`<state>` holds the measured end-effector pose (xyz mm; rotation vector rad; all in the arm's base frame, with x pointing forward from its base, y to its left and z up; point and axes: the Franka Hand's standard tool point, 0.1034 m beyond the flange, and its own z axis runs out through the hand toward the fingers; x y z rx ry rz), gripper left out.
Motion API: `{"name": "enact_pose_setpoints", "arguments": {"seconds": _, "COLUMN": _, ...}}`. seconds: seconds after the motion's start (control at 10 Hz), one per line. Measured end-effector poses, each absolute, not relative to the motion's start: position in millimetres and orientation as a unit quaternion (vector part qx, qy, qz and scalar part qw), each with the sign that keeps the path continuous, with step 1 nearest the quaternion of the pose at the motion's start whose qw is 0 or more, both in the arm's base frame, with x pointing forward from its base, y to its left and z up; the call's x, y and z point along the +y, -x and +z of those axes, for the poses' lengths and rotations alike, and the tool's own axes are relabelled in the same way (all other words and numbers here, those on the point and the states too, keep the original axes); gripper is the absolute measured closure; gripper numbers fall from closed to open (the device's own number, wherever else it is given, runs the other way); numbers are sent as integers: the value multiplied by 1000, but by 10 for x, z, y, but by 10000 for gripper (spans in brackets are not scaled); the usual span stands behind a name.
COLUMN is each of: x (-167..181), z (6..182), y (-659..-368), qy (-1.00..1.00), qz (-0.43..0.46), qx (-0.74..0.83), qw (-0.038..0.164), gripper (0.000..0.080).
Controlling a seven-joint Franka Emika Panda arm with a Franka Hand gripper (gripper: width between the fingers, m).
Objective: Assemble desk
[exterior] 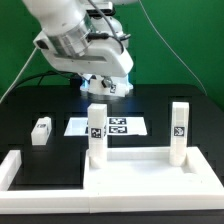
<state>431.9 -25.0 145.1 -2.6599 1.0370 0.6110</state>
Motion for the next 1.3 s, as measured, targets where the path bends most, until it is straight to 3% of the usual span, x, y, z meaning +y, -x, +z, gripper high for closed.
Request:
{"name": "enact_pose_setpoints", "arguments": {"seconds": 0.2, "x": -13, "z": 1856, "y": -4811, "qy": 911, "qz": 151, "qx": 372, "qw": 94, "gripper": 512}}
{"name": "enact_pose_setpoints", "arguments": {"seconds": 0.3, "x": -28, "z": 2070, "y": -5108, "qy": 909, "qz": 114, "qx": 396, "qw": 69, "gripper": 512}}
{"name": "enact_pose_setpoints", "arguments": {"seconds": 0.4, "x": -13, "z": 2169, "y": -5314, "qy": 914, "qz": 66, "qx": 398, "qw": 39, "gripper": 512}}
{"name": "enact_pose_setpoints", "arguments": {"seconds": 0.5, "x": 45, "z": 2124, "y": -5309, "qy": 918, "qz": 36, "qx": 393, "qw": 41, "gripper": 512}}
{"name": "enact_pose_setpoints", "arguments": {"seconds": 0.7, "x": 60, "z": 2121, "y": -5347, "qy": 917, "qz": -19, "qx": 398, "qw": 20, "gripper": 512}}
{"name": "enact_pose_setpoints", "arguments": {"seconds": 0.9, "x": 290, "z": 2075, "y": -5451, "qy": 909, "qz": -98, "qx": 401, "qw": -49, "gripper": 512}}
{"name": "enact_pose_setpoints", "arguments": {"seconds": 1.1, "x": 633, "z": 2318, "y": -5904, "qy": 900, "qz": -139, "qx": 410, "qw": -52, "gripper": 511}}
{"name": "enact_pose_setpoints", "arguments": {"seconds": 1.3, "x": 1005, "z": 2325, "y": -6179, "qy": 887, "qz": -195, "qx": 407, "qw": -91, "gripper": 511}}
